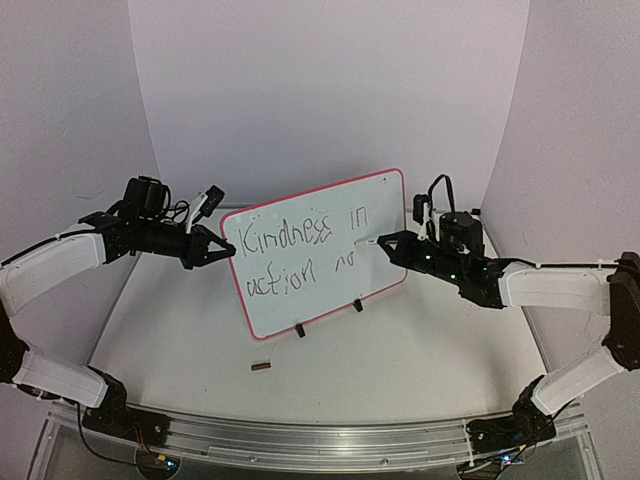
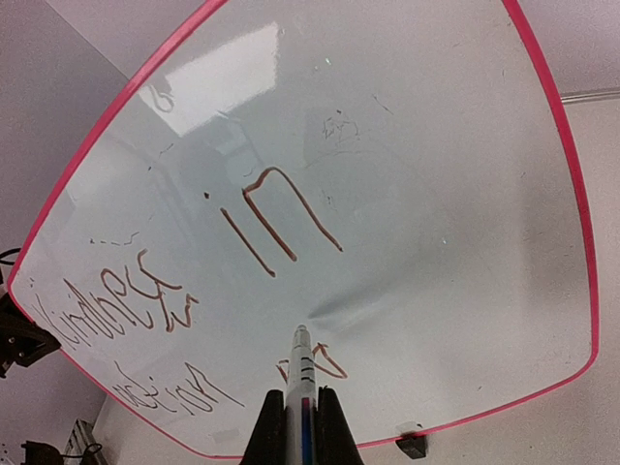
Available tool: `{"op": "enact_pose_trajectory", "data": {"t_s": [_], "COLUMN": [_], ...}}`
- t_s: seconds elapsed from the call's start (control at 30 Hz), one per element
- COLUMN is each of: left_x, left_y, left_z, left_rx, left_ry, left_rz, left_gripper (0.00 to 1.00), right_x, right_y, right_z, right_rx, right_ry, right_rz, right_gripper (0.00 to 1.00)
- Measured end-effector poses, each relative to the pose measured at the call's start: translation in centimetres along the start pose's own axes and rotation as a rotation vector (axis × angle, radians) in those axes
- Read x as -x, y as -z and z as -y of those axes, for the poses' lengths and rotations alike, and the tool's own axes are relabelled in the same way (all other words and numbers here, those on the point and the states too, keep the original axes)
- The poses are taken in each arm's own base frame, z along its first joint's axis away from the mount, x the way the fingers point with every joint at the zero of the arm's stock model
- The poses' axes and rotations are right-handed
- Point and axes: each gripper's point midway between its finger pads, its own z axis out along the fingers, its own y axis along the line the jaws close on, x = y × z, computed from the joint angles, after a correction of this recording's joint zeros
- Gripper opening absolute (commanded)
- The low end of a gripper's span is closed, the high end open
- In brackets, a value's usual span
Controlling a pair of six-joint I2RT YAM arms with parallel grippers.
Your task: Write a sentence on the whiteboard
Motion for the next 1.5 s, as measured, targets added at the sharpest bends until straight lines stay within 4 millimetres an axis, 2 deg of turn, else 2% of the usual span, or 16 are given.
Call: {"op": "enact_pose_trajectory", "data": {"t_s": [0.53, 0.97, 1.23, 1.5], "left_x": [0.0, 0.0, 0.0, 0.0], "left_y": [0.0, 0.0, 0.0, 0.0], "left_z": [0.0, 0.0, 0.0, 0.0], "left_rx": [0.000, 0.000, 0.000, -0.001], "left_ry": [0.000, 0.000, 0.000, 0.000], "left_rz": [0.000, 0.000, 0.000, 0.000], "left_gripper": [0.00, 0.00, 0.00, 0.00], "right_x": [-1.0, -3.8, -3.6, -2.4], "right_y": [-0.6, -0.2, -0.2, -0.8], "right_z": [1.6, 3.9, 4.1, 3.4], "right_rx": [-0.048, -0.114, -0.126, -0.112], "right_ry": [-0.005, -0.025, -0.022, -0.013], "right_rz": [-0.019, -0.085, -0.078, -0.059], "right_gripper": [0.00, 0.00, 0.00, 0.00]}}
